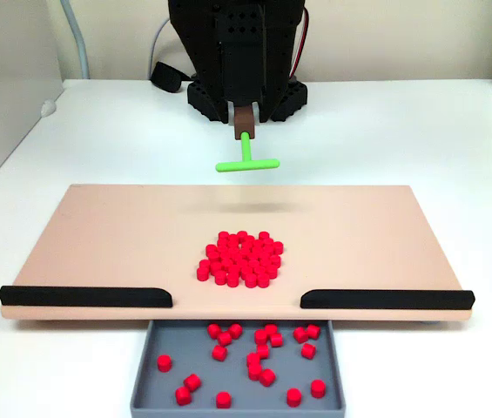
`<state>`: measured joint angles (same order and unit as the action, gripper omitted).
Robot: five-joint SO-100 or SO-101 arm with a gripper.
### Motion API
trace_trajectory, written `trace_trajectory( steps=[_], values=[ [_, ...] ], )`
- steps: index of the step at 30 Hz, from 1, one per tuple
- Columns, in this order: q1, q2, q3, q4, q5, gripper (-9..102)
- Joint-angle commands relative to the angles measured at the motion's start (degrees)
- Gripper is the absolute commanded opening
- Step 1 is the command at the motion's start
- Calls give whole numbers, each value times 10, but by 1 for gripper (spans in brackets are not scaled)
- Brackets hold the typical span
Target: Push granules from left to the grey container
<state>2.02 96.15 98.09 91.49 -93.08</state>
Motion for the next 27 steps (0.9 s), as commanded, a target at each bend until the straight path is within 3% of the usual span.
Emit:
trace_trajectory(
  steps=[1,15,27],
  values=[
    [0,4,-19,3,-6,0],
    [-42,14,-19,4,17,0],
    [-180,58,-20,4,280,0]
  ],
)
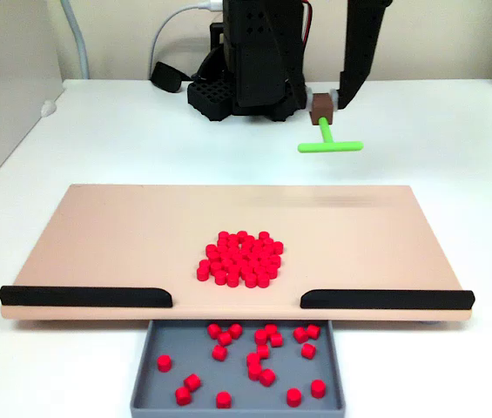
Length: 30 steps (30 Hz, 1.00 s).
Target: Push granules from left to the grey container
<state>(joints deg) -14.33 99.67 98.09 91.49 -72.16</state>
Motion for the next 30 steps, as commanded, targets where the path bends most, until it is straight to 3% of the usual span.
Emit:
trace_trajectory(
  steps=[1,12,17,23,30],
  values=[
    [-23,20,-20,4,106,0],
    [-48,-32,-23,4,439,0],
    [-57,-101,-115,4,552,0],
    [-74,-233,-282,4,641,0],
    [-73,-301,-325,4,731,0]
  ],
)
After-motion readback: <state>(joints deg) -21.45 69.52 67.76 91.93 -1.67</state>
